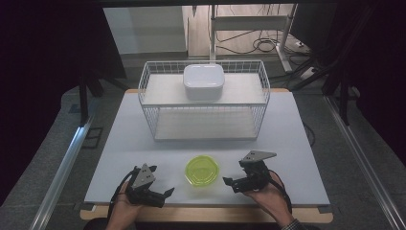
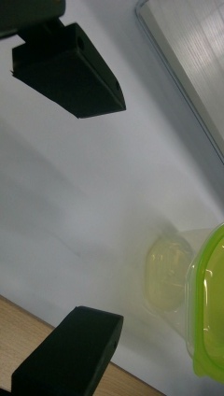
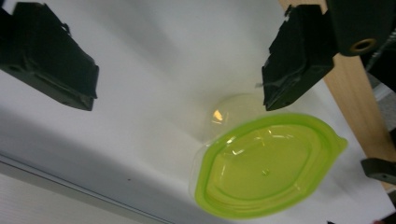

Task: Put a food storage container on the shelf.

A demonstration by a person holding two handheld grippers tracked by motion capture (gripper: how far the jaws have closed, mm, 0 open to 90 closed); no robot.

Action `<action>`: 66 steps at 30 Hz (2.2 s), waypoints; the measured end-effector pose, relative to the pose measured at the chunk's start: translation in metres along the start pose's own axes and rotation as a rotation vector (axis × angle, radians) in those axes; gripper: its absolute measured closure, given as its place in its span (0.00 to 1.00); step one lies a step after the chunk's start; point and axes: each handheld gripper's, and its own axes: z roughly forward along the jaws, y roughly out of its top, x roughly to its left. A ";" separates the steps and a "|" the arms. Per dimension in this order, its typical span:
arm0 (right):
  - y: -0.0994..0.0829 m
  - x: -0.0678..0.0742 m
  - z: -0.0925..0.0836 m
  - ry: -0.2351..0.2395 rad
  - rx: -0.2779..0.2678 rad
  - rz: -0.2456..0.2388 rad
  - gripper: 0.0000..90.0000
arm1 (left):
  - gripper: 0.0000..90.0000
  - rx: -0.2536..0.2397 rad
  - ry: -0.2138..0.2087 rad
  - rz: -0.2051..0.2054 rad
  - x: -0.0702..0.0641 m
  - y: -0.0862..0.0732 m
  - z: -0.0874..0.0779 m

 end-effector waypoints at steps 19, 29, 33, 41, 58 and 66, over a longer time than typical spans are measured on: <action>0.022 -0.008 0.013 0.128 -0.029 0.156 0.48 | 0.02 0.005 0.000 0.003 0.000 0.000 0.001; 0.035 -0.015 0.032 0.211 0.003 0.240 0.67 | 0.02 0.006 0.001 0.008 -0.001 0.000 0.001; 0.039 -0.018 0.043 0.244 0.015 0.266 0.71 | 0.02 0.008 0.002 0.010 -0.001 0.000 0.001; 0.039 -0.028 0.057 0.307 0.040 0.347 0.81 | 0.02 0.009 0.000 0.013 -0.002 0.000 0.002; 0.038 -0.032 0.052 0.412 0.033 0.432 0.91 | 0.02 0.009 0.001 0.016 -0.002 0.000 0.002; 0.041 -0.034 0.041 0.430 -0.016 0.448 0.91 | 0.02 0.005 0.004 0.013 -0.002 0.000 0.001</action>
